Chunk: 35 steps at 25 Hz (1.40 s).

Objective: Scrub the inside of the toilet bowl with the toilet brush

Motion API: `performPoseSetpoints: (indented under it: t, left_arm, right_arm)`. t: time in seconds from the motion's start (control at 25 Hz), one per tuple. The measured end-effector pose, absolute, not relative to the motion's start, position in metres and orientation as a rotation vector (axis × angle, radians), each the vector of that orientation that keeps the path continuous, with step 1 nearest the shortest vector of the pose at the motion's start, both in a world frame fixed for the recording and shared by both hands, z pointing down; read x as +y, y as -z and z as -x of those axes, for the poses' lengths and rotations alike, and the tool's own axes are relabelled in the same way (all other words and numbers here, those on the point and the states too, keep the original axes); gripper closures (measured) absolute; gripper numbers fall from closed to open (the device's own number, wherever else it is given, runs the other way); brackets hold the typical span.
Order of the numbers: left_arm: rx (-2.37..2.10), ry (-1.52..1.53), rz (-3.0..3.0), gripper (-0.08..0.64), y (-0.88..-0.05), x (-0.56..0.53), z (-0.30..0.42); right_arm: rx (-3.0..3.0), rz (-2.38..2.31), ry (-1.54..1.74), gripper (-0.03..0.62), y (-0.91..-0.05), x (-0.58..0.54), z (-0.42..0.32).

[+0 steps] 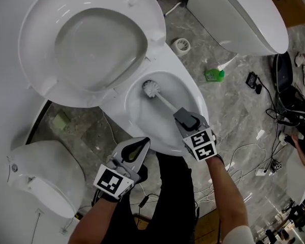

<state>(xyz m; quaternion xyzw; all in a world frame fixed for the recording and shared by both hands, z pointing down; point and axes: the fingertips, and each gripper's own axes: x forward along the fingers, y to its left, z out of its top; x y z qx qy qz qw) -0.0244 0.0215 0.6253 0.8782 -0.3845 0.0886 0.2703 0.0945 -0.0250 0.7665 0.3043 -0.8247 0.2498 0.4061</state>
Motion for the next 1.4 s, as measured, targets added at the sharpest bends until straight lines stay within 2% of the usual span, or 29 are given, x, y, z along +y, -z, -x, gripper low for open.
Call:
performPoseSetpoints:
  t: [0.36, 0.84, 1.16, 1.4]
  left_arm:
    - [-1.023, -0.242, -2.374, 0.557, -0.617, 0.017, 0.02]
    - [-0.989, -0.231, -2.364, 0.557, -0.597, 0.026, 0.013]
    - [-0.974, -0.211, -2.37, 0.557, -0.591, 0.033, 0.009]
    - [-0.971, -0.186, -2.353, 0.557, -0.592, 0.036, 0.011]
  right_arm:
    - [-2.025, -0.758, -0.654, 0.437, -0.765, -0.017, -0.133]
    - [-1.904, -0.75, -0.742, 0.437, -0.743, 0.052, -0.181]
    - [-1.869, -0.769, -0.822, 0.437, -0.733, 0.086, -0.181]
    - [-1.928, -0.723, -0.831, 0.437, -0.737, 0.095, -0.148]
